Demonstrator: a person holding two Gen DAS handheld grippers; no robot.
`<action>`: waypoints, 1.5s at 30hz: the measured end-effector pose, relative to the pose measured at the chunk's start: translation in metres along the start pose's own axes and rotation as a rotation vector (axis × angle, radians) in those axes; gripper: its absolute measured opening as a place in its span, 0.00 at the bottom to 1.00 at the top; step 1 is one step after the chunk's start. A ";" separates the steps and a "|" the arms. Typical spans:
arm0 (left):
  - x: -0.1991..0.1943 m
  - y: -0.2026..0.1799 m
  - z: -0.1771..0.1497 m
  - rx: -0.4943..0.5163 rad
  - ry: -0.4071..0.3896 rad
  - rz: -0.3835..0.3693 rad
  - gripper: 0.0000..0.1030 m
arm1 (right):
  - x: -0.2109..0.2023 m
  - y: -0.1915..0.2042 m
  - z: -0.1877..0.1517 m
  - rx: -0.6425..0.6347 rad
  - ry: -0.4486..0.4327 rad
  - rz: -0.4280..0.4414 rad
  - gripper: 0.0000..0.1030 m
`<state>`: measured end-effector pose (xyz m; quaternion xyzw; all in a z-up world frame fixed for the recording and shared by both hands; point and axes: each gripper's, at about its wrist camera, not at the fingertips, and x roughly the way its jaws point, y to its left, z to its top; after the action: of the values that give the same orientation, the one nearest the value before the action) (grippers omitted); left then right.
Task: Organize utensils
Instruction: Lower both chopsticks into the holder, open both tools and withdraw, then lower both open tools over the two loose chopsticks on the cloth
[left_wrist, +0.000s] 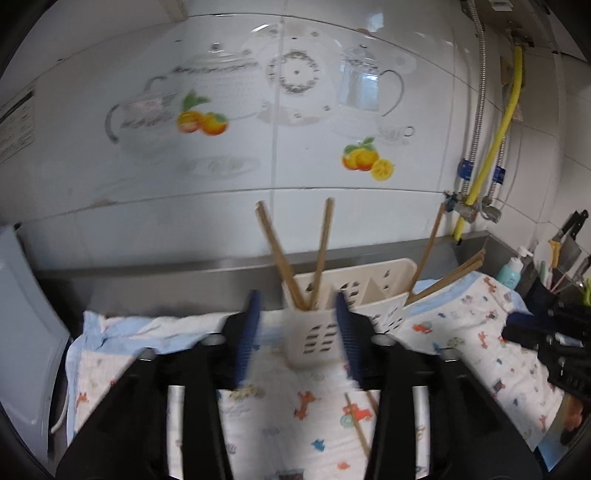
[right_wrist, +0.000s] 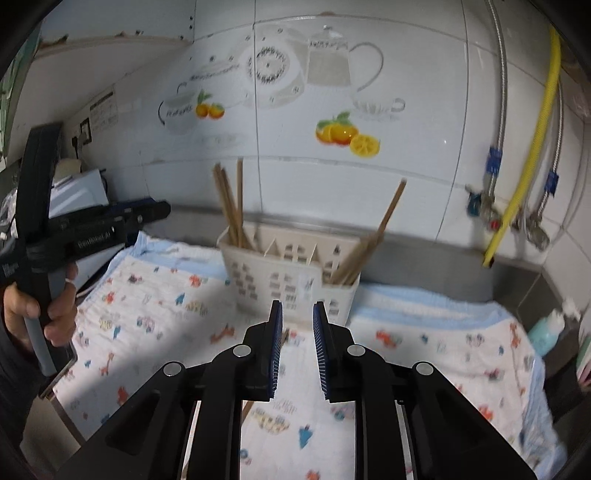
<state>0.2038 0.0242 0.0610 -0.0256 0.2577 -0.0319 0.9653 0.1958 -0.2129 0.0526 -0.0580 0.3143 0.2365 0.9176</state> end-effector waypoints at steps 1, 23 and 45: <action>-0.002 0.002 -0.006 -0.003 0.004 -0.006 0.45 | 0.002 0.002 -0.007 0.005 0.007 0.006 0.17; -0.021 0.012 -0.078 -0.050 0.050 0.035 0.63 | 0.059 0.053 -0.120 0.109 0.166 0.016 0.17; -0.019 0.019 -0.100 -0.084 0.075 0.038 0.65 | 0.092 0.055 -0.136 0.184 0.234 0.013 0.17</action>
<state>0.1381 0.0413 -0.0171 -0.0600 0.2952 -0.0037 0.9535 0.1586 -0.1622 -0.1083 0.0010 0.4398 0.2043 0.8746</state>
